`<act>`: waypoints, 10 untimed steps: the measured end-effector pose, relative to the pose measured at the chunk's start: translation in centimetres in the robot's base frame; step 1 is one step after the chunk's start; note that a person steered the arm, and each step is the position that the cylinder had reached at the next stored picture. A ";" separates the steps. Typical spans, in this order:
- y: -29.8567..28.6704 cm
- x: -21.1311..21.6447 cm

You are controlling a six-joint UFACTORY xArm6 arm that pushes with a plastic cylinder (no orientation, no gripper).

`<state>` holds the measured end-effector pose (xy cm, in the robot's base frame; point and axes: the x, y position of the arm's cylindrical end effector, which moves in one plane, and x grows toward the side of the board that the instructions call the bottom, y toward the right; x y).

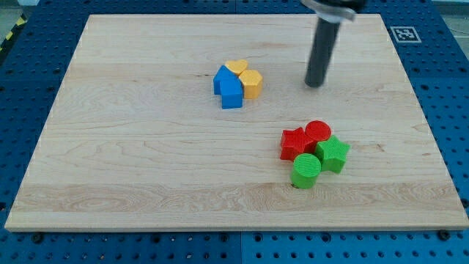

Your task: Push the yellow hexagon into the yellow heart

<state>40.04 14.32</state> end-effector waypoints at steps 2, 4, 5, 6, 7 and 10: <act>-1.1 5.2; -8.2 6.3; -10.4 4.2; -10.6 1.0; -10.6 -1.5; -12.9 2.8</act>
